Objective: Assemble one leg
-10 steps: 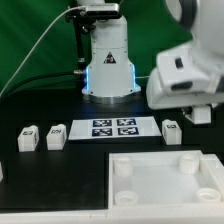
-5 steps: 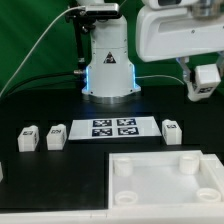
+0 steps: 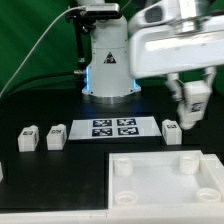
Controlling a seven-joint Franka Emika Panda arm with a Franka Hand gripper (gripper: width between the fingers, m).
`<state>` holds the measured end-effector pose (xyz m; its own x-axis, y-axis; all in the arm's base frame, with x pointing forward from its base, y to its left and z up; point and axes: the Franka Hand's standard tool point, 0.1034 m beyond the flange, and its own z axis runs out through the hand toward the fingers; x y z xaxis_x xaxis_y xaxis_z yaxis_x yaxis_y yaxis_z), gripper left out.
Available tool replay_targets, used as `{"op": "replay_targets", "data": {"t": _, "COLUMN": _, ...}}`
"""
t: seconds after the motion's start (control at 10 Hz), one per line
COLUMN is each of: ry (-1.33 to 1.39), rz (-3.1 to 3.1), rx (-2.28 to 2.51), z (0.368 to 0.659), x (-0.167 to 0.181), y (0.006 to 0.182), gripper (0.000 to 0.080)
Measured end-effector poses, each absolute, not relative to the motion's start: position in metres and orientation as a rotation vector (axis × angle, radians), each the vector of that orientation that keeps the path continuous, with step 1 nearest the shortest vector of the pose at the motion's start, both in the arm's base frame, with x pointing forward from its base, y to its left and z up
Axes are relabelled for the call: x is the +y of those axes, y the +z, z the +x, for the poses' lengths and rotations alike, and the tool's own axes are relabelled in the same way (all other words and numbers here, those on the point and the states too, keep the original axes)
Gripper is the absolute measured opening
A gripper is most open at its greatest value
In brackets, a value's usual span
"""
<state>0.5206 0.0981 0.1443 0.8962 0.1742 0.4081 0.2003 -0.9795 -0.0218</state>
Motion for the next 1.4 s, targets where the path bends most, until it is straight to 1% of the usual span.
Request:
{"op": "replay_targets", "data": {"t": 0.1, "ry": -0.855, "rz": -2.944, "rx": -0.29, "z": 0.549, "x": 0.098, "y": 0.166, "gripper": 0.0291}}
{"op": "replay_targets", "data": {"t": 0.2, "ry": -1.035, "rz": -2.888, "rx": -0.31, "z": 0.553, "x": 0.099, "y": 0.167, "gripper": 0.0291}}
{"op": "replay_targets", "data": {"t": 0.3, "ry": -1.018, "rz": -2.896, "rx": -0.314, "z": 0.549, "x": 0.097, "y": 0.154, "gripper": 0.0291}}
{"op": "replay_targets", "data": {"t": 0.4, "ry": -0.979, "rz": -2.91, "rx": -0.308, "z": 0.545, "x": 0.094, "y": 0.144, "gripper": 0.0291}}
{"op": "replay_targets", "data": {"t": 0.6, "ry": -0.897, "rz": -2.936, "rx": -0.31, "z": 0.541, "x": 0.094, "y": 0.136, "gripper": 0.0291}}
{"op": "replay_targets", "data": {"t": 0.8, "ry": -0.892, "rz": -2.938, "rx": -0.302, "z": 0.542, "x": 0.093, "y": 0.136, "gripper": 0.0291}}
{"op": "replay_targets", "data": {"t": 0.9, "ry": -0.886, "rz": -2.941, "rx": -0.292, "z": 0.549, "x": 0.09, "y": 0.137, "gripper": 0.0291}}
{"op": "replay_targets", "data": {"t": 1.1, "ry": -0.936, "rz": -2.924, "rx": -0.262, "z": 0.583, "x": 0.084, "y": 0.144, "gripper": 0.0291}}
{"op": "replay_targets", "data": {"t": 1.3, "ry": -0.964, "rz": -2.898, "rx": -0.234, "z": 0.598, "x": 0.091, "y": 0.132, "gripper": 0.0291}}
{"op": "replay_targets", "data": {"t": 1.4, "ry": -0.952, "rz": -2.891, "rx": -0.231, "z": 0.599, "x": 0.098, "y": 0.121, "gripper": 0.0291}}
